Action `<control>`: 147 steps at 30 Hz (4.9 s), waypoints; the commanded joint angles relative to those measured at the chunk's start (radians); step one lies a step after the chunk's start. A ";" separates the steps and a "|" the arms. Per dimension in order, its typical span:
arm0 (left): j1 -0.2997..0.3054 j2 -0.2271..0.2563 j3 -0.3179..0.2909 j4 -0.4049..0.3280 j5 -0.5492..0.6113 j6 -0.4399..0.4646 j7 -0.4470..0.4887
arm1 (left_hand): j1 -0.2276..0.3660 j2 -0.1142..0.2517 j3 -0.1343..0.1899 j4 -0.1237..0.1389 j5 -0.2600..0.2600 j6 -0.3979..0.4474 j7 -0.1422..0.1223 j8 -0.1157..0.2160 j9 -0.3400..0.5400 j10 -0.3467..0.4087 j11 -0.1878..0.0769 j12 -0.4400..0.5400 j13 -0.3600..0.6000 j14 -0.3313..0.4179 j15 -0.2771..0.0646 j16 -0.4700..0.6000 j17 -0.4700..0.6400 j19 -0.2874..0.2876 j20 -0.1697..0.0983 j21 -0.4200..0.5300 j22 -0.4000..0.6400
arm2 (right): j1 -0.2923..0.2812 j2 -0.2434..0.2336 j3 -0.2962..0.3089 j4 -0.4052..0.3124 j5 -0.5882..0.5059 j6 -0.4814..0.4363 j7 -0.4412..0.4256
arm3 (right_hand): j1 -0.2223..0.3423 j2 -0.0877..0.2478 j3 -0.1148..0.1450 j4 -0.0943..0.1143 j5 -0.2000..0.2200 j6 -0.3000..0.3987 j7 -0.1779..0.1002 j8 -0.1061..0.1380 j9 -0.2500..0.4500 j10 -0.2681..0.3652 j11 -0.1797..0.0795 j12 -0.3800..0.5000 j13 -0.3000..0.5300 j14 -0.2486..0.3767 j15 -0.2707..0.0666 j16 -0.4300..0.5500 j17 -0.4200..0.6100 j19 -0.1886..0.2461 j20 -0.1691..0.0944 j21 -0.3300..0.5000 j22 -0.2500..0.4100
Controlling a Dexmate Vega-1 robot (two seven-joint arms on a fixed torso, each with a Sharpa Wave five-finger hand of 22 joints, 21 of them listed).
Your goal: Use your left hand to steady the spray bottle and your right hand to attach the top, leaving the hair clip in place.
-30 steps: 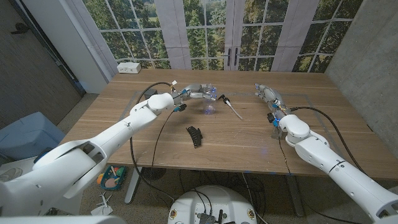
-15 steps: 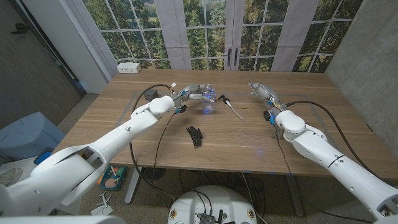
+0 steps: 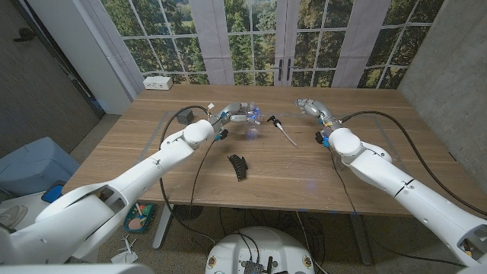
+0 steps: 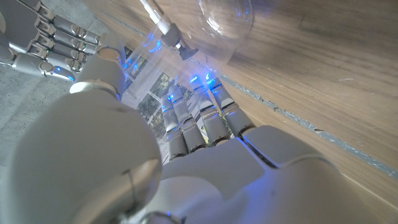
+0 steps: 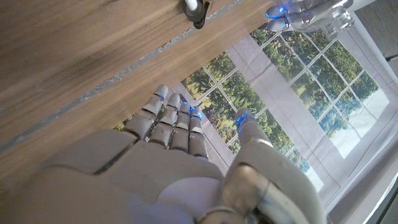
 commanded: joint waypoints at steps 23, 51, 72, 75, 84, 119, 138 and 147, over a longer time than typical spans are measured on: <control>0.072 0.028 -0.029 -0.059 -0.045 0.024 0.027 | 0.230 0.200 0.087 0.092 -0.009 0.349 0.057 0.006 0.007 0.366 -0.051 0.002 0.001 0.019 -0.168 0.003 0.005 0.017 -0.013 0.014 0.006 | 0.176 0.078 -0.280 -0.077 -0.501 -0.469 0.006 | 0.151 -0.058 -0.011 -0.037 -0.020 0.110 -0.042 0.042 0.009 0.075 -0.057 0.044 0.054 -0.060 -0.030 0.004 0.054 -0.011 0.023 0.004 0.003; 0.055 0.021 -0.030 -0.012 -0.054 -0.001 0.013 | 0.241 0.196 0.077 0.097 -0.010 0.352 0.054 0.002 0.010 0.371 -0.050 -0.006 0.002 0.023 -0.166 -0.001 0.005 0.020 -0.018 0.019 0.007 | 0.313 0.178 -0.451 0.112 -0.668 -0.600 0.108 | 0.203 -0.084 -0.037 -0.020 -0.035 0.159 -0.060 0.061 0.011 0.083 -0.067 0.054 0.087 -0.049 -0.041 0.024 0.077 -0.002 0.024 0.008 0.002; 0.038 0.016 -0.025 0.006 -0.050 -0.004 0.004 | 0.246 0.195 0.071 0.099 -0.010 0.360 0.053 0.001 0.011 0.379 -0.048 -0.010 0.003 0.023 -0.168 -0.003 0.005 0.020 -0.019 0.023 0.007 | 0.371 0.243 -0.524 0.258 -0.723 -0.608 0.114 | 0.211 -0.131 -0.094 -0.009 -0.032 0.279 -0.073 0.106 0.013 0.181 -0.078 0.094 0.120 0.009 -0.065 0.063 0.106 0.028 0.034 0.019 0.003; 0.038 0.018 -0.024 0.001 -0.045 0.002 0.009 | 0.247 0.196 0.071 0.100 -0.010 0.360 0.056 0.001 0.011 0.380 -0.047 -0.011 0.003 0.024 -0.167 -0.004 0.005 0.020 -0.019 0.023 0.007 | 0.382 0.256 -0.540 0.280 -0.737 -0.622 0.116 | 0.215 -0.131 -0.095 -0.010 -0.031 0.282 -0.074 0.108 0.013 0.183 -0.078 0.095 0.122 0.010 -0.065 0.065 0.107 0.029 0.035 0.019 0.003; 0.041 0.020 -0.027 -0.003 -0.051 0.005 0.008 | 0.250 0.195 0.068 0.099 -0.010 0.361 0.054 -0.001 0.012 0.383 -0.051 -0.013 0.003 0.024 -0.168 -0.005 0.004 0.020 -0.022 0.025 0.007 | 0.403 0.288 -0.566 0.341 -0.745 -0.636 0.120 | 0.235 -0.131 -0.094 -0.016 -0.028 0.287 -0.081 0.111 0.013 0.190 -0.080 0.098 0.127 0.011 -0.071 0.068 0.111 0.031 0.031 0.020 0.003; 0.047 0.032 -0.035 -0.011 -0.059 0.005 0.001 | 0.255 0.197 0.063 0.103 -0.009 0.364 0.057 -0.007 0.013 0.387 -0.049 -0.021 0.006 0.024 -0.165 -0.010 0.003 0.017 -0.041 0.029 0.007 | 0.444 0.352 -0.609 0.479 -0.713 -0.637 0.058 | 0.379 -0.092 -0.131 -0.014 -0.035 0.592 -0.129 0.249 0.022 0.453 -0.147 0.230 0.223 0.148 -0.156 0.176 0.195 0.081 -0.013 0.043 0.005; 0.032 0.031 -0.026 0.001 -0.056 0.006 -0.017 | 0.255 0.196 0.062 0.104 -0.009 0.367 0.057 -0.009 0.014 0.389 -0.050 -0.024 0.008 0.019 -0.166 -0.014 0.001 0.015 -0.044 0.031 0.006 | 0.348 0.384 -0.466 0.503 -0.634 -0.525 -0.216 | 0.459 -0.053 -0.115 -0.018 -0.038 0.702 -0.142 0.300 0.019 0.493 -0.170 0.268 0.267 0.196 -0.173 0.196 0.216 0.096 -0.039 0.056 0.006; 0.029 0.028 -0.023 0.001 -0.054 0.007 -0.020 | 0.255 0.197 0.062 0.104 -0.009 0.366 0.058 -0.011 0.015 0.389 -0.050 -0.026 0.009 0.018 -0.166 -0.014 0.001 0.015 -0.046 0.032 0.006 | 0.313 0.384 -0.414 0.499 -0.598 -0.446 -0.322 | 0.471 -0.054 -0.114 -0.018 -0.040 0.704 -0.139 0.301 0.017 0.496 -0.172 0.273 0.276 0.204 -0.174 0.194 0.216 0.105 -0.043 0.061 0.006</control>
